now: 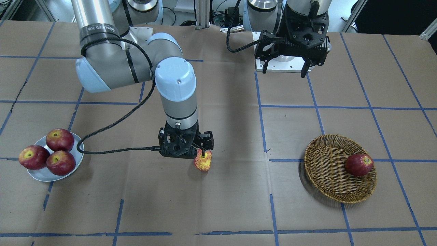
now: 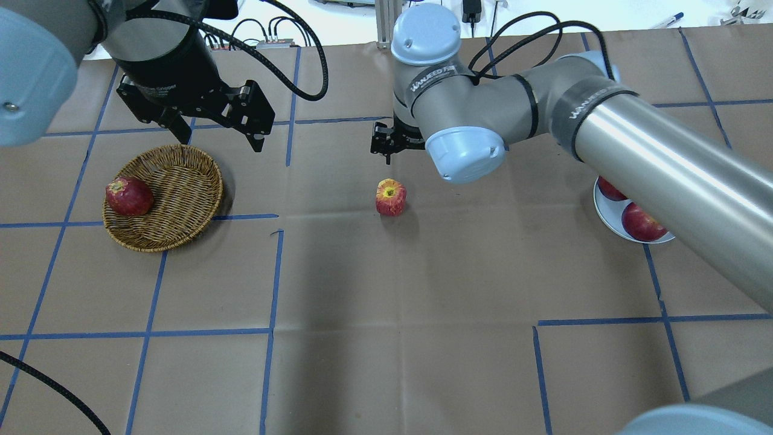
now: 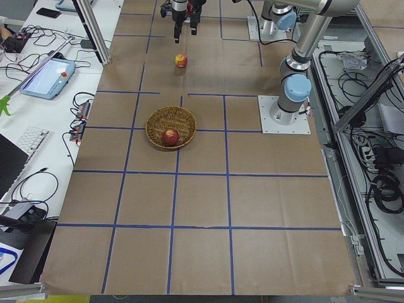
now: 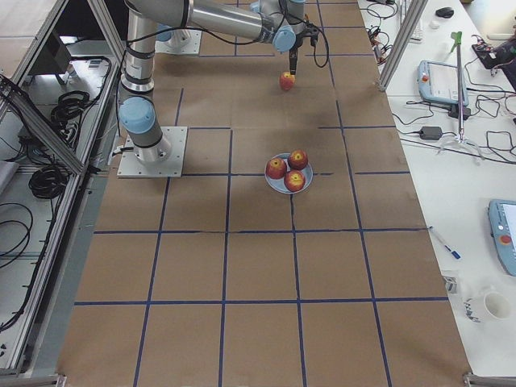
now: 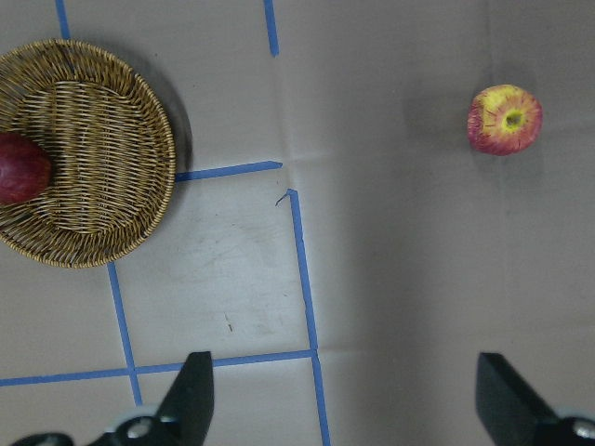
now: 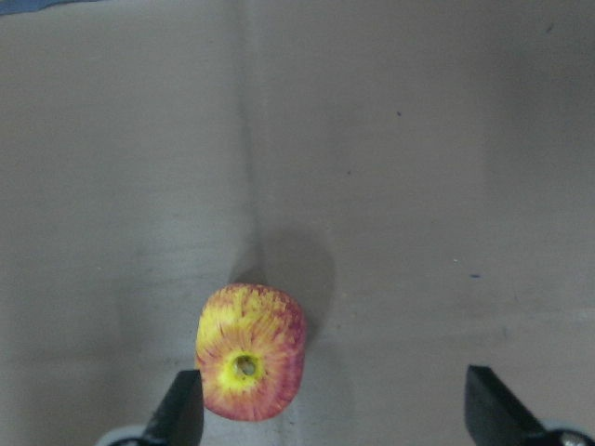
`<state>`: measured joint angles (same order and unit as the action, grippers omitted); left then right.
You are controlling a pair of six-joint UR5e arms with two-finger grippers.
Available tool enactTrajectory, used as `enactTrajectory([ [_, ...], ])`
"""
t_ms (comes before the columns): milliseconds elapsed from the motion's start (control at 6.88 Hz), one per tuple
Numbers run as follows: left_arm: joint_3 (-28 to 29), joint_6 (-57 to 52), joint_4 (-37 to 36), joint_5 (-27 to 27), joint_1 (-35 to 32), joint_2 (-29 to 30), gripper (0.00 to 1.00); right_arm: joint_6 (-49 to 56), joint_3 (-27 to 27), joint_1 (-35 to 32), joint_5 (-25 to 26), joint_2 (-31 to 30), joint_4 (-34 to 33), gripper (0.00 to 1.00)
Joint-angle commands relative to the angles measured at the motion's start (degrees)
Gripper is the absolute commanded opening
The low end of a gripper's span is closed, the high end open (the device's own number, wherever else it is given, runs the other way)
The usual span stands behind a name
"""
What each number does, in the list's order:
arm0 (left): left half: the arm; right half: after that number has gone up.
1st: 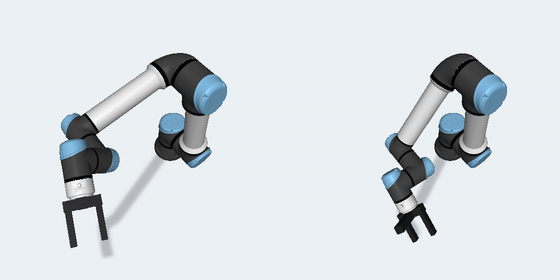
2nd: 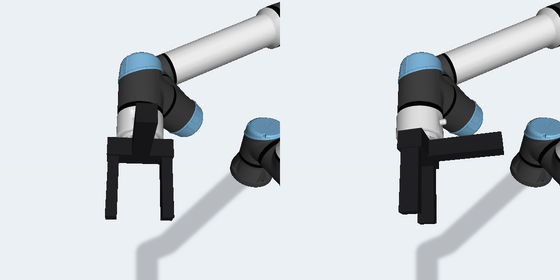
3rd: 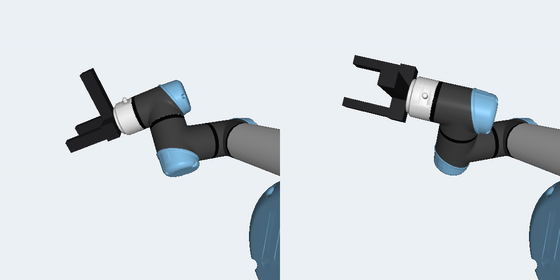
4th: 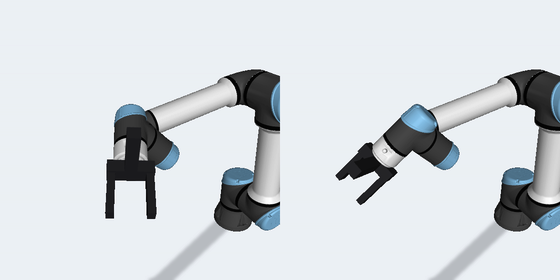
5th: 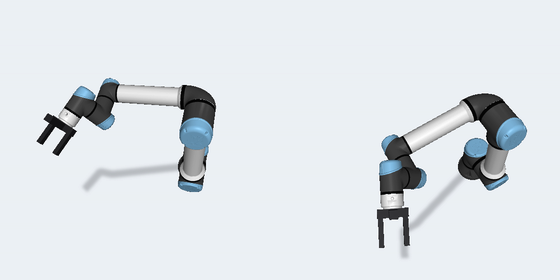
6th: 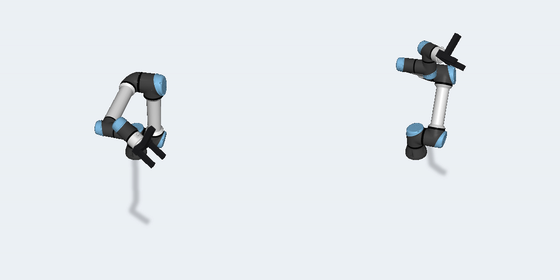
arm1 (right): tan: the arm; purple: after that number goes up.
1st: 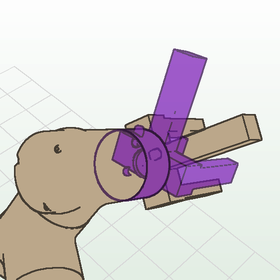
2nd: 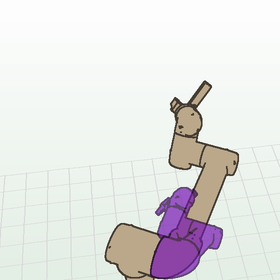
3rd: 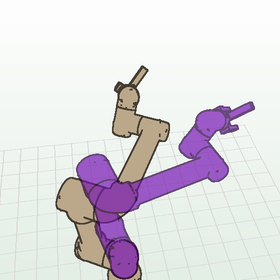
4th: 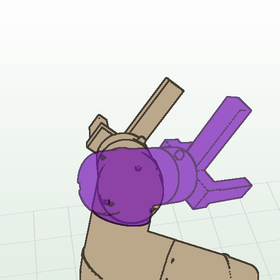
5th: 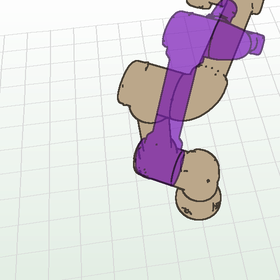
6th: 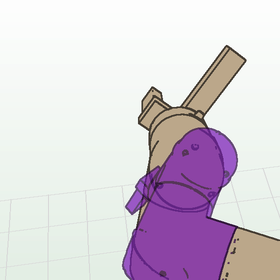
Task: Transfer apple from basket to plate
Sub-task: 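Raise the left gripper back toward the basket while the right gripper moves over the apple, then lower the right gripper and close it on the yellow-red apple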
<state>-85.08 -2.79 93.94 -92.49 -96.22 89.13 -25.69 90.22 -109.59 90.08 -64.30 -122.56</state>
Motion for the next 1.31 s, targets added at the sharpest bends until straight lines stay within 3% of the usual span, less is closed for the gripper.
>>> enactTrajectory([
  [0,-0.17,-0.55,-0.07,-0.05,-0.02,0.08,0.99,-1.30,0.13,-1.15,0.01,5.74,-6.00,1.00],
  [436,-0.44,-0.63,-0.16,-0.32,-0.02,0.08,0.99,-1.12,0.48,-2.47,-0.25,8.57,-7.26,1.00],
  [726,-0.79,-0.63,-0.16,-0.41,-0.02,-0.01,0.99,-1.21,0.57,-2.39,-0.52,8.66,-6.56,0.66],
  [872,-0.87,-0.63,-0.25,-0.41,-0.02,-0.09,0.99,-1.12,0.57,-2.39,-0.52,8.66,-6.55,0.58],
  [1162,-0.87,-0.63,-0.33,-0.41,-0.02,-0.09,0.99,-0.95,-0.22,-1.78,-0.52,7.35,-5.33,0.58],
])
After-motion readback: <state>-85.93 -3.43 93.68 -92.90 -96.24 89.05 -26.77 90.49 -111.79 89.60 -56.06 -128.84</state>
